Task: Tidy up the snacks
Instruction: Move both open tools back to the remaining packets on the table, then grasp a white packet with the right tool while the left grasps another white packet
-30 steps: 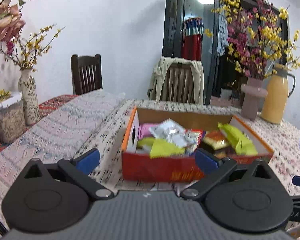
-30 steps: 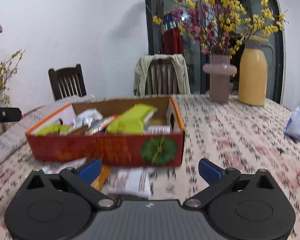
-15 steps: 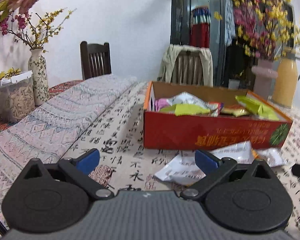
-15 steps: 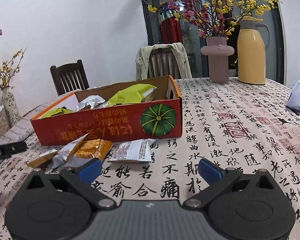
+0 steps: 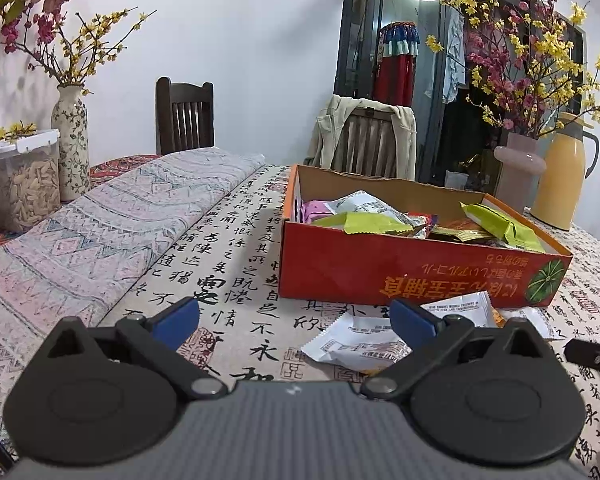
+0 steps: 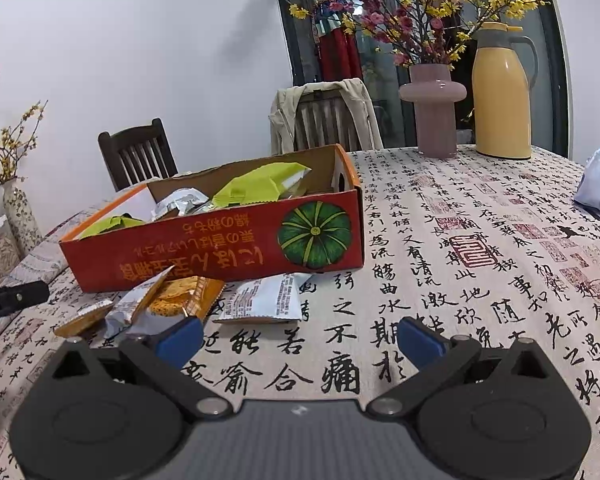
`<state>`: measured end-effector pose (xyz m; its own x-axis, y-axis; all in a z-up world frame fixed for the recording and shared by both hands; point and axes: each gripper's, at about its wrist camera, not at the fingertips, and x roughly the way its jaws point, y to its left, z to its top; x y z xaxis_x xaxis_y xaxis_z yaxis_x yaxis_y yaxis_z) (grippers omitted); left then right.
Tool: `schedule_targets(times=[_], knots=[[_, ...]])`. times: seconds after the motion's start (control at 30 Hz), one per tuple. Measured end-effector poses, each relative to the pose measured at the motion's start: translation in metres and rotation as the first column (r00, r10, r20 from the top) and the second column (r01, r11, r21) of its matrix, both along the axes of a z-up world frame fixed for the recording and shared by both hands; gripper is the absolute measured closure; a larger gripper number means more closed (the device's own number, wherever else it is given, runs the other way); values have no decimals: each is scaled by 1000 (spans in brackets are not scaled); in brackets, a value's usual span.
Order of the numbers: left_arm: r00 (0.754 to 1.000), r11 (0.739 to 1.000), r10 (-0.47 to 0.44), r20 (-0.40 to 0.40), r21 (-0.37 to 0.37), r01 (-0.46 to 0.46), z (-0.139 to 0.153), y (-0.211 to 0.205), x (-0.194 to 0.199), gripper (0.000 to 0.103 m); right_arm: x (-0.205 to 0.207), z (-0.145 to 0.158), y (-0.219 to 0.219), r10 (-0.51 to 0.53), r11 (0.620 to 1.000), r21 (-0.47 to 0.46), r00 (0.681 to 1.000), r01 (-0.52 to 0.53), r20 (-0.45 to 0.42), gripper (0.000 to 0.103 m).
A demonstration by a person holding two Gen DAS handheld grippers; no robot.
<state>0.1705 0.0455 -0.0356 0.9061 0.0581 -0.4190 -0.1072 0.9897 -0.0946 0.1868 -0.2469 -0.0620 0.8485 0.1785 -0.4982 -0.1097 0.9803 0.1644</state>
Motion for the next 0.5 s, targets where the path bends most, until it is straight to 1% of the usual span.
schedule_targets(times=[0.13, 0.17, 0.27, 0.37, 0.5], knots=[[1000, 1000, -8, 2, -28, 8, 0, 4, 0, 0, 4, 3, 16, 11, 994, -113, 1000, -11, 0, 0], [1000, 999, -9, 3, -32, 9, 0, 5, 0, 0, 6, 4, 19, 12, 992, -129, 1000, -13, -3, 0], [1000, 999, -12, 7, -48, 12, 0, 7, -1, 0, 17, 11, 21, 8, 991, -131, 1000, -11, -25, 0], [1000, 998, -7, 6, -69, 8, -1, 10, 0, 0, 31, 19, 26, 5, 988, -155, 999, -11, -38, 0], [1000, 995, 5, 3, -97, -4, -1, 14, 1, 0, 55, 20, 32, 2, 985, -174, 997, -16, -79, 0]])
